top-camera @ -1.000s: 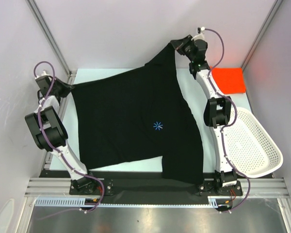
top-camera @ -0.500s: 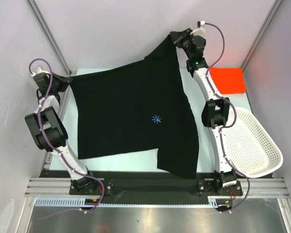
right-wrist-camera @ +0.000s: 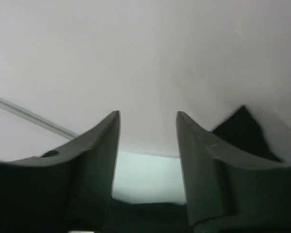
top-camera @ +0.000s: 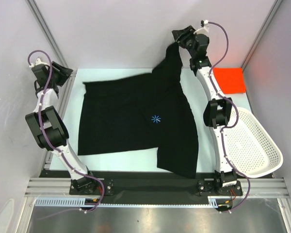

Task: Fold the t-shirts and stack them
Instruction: Flatten the tshirt out

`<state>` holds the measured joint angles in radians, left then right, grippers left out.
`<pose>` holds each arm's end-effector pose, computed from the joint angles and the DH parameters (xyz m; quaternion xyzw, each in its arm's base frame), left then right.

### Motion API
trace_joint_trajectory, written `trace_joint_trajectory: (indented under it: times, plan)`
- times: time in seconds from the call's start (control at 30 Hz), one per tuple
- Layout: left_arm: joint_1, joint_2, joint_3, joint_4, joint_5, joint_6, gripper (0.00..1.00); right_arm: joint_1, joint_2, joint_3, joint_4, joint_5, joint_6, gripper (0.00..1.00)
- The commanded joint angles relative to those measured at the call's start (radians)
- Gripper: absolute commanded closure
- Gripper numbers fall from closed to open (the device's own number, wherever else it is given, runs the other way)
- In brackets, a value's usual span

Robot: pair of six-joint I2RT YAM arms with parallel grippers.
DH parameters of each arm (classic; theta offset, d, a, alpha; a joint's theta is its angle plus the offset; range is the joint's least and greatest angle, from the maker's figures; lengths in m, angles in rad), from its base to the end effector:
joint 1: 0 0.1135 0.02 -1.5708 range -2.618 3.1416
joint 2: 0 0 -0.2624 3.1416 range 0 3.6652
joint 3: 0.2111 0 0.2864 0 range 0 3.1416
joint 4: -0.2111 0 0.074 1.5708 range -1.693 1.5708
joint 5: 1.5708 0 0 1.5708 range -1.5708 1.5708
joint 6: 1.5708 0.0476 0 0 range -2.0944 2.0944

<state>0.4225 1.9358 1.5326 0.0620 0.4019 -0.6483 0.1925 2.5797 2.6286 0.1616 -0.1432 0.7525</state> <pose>0.4690 0.1904 0.2645 -0.3094 0.7472 -0.2257 0.5432 0.6242 0.1286 0.3522 0.1199 0.6182 0.3930 0.6700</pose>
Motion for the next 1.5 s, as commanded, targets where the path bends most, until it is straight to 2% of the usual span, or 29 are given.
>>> trace_joint_trajectory:
  times: [0.0, 0.07, 0.13, 0.2, 0.23, 0.27, 0.33, 0.37, 0.4, 0.53, 0.57, 0.7, 0.8, 0.83, 0.93, 1.0, 1.03, 1.1, 1.4, 1.47]
  plan:
    - [-0.019, -0.059, 0.023, -0.221, -0.113, 0.113, 0.38, -0.037, -0.117, -0.042, -0.243, -0.027, 0.008, 0.38]
    - [-0.022, -0.116, -0.078, -0.267, -0.142, 0.131, 0.38, -0.056, -0.154, -0.077, -0.359, -0.027, 0.008, 0.34]
    - [-0.036, -0.228, -0.162, -0.349, -0.23, 0.119, 0.4, -0.064, -0.226, -0.166, -0.497, -0.047, 0.005, 0.28]
    - [-0.051, -0.32, -0.345, -0.382, -0.28, 0.079, 0.47, -0.059, -0.285, -0.241, -0.601, -0.061, -0.024, 0.24]
    - [-0.056, -0.425, -0.409, -0.395, -0.311, 0.028, 0.48, -0.053, -0.35, -0.331, -0.628, -0.062, -0.042, 0.24]
    - [-0.068, -0.481, -0.54, -0.398, -0.342, -0.005, 0.47, -0.032, -0.386, -0.379, -0.666, -0.061, -0.085, 0.23]
    - [-0.074, -0.607, -0.656, -0.422, -0.399, -0.089, 0.49, -0.008, -0.488, -0.54, -0.7, -0.045, -0.119, 0.22]
    - [-0.076, -0.606, -0.675, -0.483, -0.429, -0.105, 0.53, 0.013, -0.519, -0.592, -0.724, -0.048, -0.14, 0.22]
    - [-0.083, -0.604, -0.681, -0.584, -0.458, -0.115, 0.53, 0.022, -0.558, -0.658, -0.737, -0.047, -0.146, 0.21]
    - [-0.085, -0.647, -0.72, -0.723, -0.57, -0.172, 0.53, 0.051, -0.745, -0.977, -0.732, -0.067, -0.185, 0.21]
    - [-0.082, -0.656, -0.723, -0.746, -0.584, -0.178, 0.53, 0.051, -0.83, -1.115, -0.706, -0.081, -0.183, 0.21]
    - [-0.08, -0.672, -0.729, -0.826, -0.606, -0.189, 0.53, 0.045, -0.949, -1.275, -0.763, -0.171, -0.179, 0.2]
    - [-0.07, -0.689, -0.746, -0.847, -0.612, -0.188, 0.52, 0.044, -0.993, -1.286, -0.821, -0.191, -0.197, 0.2]
    - [-0.065, -0.695, -0.753, -0.852, -0.615, -0.183, 0.45, 0.044, -1.003, -1.282, -0.832, -0.191, -0.208, 0.19]
    - [-0.041, -0.709, -0.767, -0.892, -0.638, -0.171, 0.38, 0.05, -1.014, -1.257, -0.859, -0.196, -0.216, 0.19]
    - [-0.001, -0.713, -0.785, -0.9, -0.624, -0.156, 0.4, 0.051, -1.014, -1.262, -0.846, -0.222, -0.209, 0.19]
    - [0.012, -0.713, -0.802, -0.9, -0.615, -0.152, 0.5, 0.05, -1.015, -1.268, -0.841, -0.229, -0.206, 0.19]
    - [0.032, -0.715, -0.818, -0.892, -0.586, -0.142, 0.57, 0.051, -1.015, -1.277, -0.827, -0.254, -0.196, 0.19]
    - [0.058, -0.658, -0.836, -0.901, -0.578, -0.137, 0.53, 0.059, -1.02, -1.276, -0.798, -0.289, -0.176, 0.18]
    - [0.067, -0.653, -0.838, -0.893, -0.586, -0.142, 0.46, 0.062, -1.033, -1.283, -0.789, -0.289, -0.173, 0.18]
